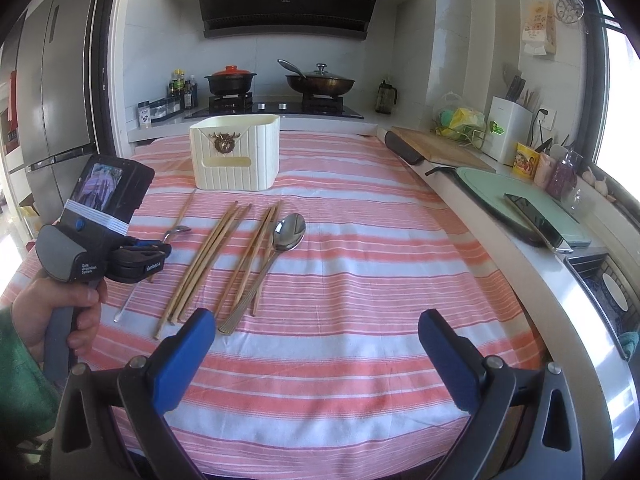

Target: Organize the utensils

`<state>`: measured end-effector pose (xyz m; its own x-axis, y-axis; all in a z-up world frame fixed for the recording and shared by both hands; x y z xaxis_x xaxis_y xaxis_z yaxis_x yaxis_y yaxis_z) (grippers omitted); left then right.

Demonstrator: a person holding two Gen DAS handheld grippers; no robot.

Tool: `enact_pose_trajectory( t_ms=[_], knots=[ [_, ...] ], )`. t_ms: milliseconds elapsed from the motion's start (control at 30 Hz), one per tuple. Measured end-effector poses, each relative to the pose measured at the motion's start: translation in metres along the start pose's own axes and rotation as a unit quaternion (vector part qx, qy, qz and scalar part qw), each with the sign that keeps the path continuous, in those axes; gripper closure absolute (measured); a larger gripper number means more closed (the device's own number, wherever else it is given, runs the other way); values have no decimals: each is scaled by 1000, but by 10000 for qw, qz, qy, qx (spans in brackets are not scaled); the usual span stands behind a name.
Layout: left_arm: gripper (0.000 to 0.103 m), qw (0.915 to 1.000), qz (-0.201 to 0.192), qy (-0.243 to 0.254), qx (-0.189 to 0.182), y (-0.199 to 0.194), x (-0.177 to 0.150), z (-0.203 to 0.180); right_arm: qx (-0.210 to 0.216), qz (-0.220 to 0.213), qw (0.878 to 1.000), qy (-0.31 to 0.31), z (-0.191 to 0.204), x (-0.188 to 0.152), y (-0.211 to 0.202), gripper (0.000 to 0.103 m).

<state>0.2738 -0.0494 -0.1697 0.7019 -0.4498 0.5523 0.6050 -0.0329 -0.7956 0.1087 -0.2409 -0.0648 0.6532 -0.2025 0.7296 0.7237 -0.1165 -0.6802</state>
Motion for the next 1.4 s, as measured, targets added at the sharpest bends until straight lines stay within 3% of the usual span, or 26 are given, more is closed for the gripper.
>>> enact_pose_trajectory(
  t_ms=[333,533,733,833,1033,1267,1400],
  knots=[
    [99,9981,-304,-407,-349,-23,-6,25,33,25,10000,-61,3,-1,0,0],
    [99,9945,-391,-711,-669,-29,-18,62,94,40,9999,-130,10,-2,0,0],
    [99,9815,-149,-1350,-1347,10,-43,107,129,68,9998,-158,14,-6,0,0],
    [99,9748,-280,-1497,-1631,14,-49,120,110,142,9997,-187,15,-8,2,0],
    [98,9715,-277,-1651,-1680,15,-57,132,141,191,9993,-277,23,-10,3,0],
    [93,9782,-264,-1552,-1357,8,-64,132,125,251,9996,-98,9,4,40,0],
    [69,9818,-364,-1538,-1056,-3,-76,128,153,676,9976,-31,4,16,89,0]
  ],
)
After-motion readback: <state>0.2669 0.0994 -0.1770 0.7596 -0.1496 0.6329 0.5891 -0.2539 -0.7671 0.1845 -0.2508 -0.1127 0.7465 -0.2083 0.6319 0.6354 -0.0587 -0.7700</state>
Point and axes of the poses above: each gripper's, at about its wrist camera, not at the fingertips, and y roughly the way its jaws point, z to its left, x to its top, the point moved 1 cm from there along y, roughly the way its jaws point, and after that the axes turned 14 degrees about y, right-handed, at the moved point
